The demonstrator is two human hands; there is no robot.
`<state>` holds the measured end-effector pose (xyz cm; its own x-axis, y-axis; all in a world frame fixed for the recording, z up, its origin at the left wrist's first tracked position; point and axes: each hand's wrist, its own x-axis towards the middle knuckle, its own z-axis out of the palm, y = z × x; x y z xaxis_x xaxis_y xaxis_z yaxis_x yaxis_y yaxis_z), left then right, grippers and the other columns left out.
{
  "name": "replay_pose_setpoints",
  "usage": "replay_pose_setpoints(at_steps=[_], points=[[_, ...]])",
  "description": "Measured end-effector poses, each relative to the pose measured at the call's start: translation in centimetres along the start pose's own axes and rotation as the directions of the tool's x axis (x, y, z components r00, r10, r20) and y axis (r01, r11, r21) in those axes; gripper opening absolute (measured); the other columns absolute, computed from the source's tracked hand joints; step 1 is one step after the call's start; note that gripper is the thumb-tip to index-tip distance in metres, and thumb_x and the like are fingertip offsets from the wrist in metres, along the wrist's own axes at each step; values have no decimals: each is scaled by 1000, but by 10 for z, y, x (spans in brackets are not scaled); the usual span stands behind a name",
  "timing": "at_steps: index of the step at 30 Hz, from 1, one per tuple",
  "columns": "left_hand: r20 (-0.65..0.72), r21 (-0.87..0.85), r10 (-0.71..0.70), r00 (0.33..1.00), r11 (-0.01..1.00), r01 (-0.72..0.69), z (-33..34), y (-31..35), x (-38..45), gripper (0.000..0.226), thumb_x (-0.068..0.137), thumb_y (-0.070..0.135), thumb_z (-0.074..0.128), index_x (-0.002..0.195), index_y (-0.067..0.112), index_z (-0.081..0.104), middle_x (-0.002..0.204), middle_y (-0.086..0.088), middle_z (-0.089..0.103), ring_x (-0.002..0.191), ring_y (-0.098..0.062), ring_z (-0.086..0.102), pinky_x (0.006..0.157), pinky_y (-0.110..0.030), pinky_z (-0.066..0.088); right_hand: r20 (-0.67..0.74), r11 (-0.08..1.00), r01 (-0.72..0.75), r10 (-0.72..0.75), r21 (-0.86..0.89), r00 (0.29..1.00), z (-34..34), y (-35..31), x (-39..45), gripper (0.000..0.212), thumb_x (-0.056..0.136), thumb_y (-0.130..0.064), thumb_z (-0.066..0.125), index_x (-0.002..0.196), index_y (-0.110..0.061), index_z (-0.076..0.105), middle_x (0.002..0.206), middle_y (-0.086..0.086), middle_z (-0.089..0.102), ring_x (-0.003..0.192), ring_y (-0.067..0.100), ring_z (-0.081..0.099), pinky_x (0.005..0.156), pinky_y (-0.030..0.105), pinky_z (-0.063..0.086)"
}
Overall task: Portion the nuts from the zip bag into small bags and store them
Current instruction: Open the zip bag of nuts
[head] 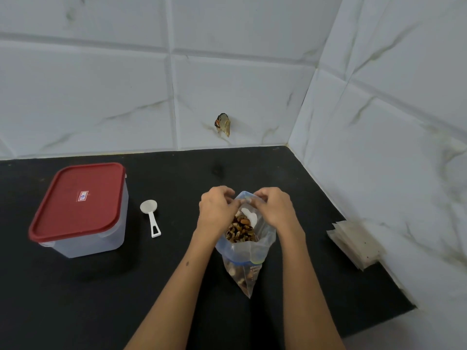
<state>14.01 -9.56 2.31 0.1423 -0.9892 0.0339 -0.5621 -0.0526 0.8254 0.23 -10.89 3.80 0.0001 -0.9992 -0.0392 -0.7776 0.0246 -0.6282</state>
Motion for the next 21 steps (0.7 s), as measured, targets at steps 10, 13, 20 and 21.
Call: replay_pose_setpoints(at_steps=[10,13,20,21], points=[[576,-373,-400,713,647,665,-11,-5,29,20,95,19,51,86,5,62,77,-11,63,69,-21,60,65,-36,49,453,734,-449,214,509,865,-11,0,14,23,95,-24,53,84,-7,65,78,11,65,77,23,61,76,36,49],[641,-359,-430,635,564,744,-5,-7,29,25,94,20,46,77,8,60,78,-12,62,75,-24,58,70,-38,49,573,608,-576,231,546,786,-7,7,17,27,96,-29,49,91,-7,65,81,10,65,78,22,62,76,37,51],[541,-401,-498,678,556,728,6,-6,23,17,95,8,46,85,4,58,74,-10,57,65,-18,55,55,-32,45,511,542,-620,358,568,781,11,12,23,28,93,-31,57,97,-5,67,94,15,69,87,26,64,85,40,52],[515,-419,-498,698,564,711,7,-8,23,12,95,8,49,100,1,57,84,-12,59,70,-19,58,54,-32,47,459,582,-601,391,548,798,13,13,24,31,91,-31,60,104,-3,65,101,17,68,92,26,64,88,41,51]])
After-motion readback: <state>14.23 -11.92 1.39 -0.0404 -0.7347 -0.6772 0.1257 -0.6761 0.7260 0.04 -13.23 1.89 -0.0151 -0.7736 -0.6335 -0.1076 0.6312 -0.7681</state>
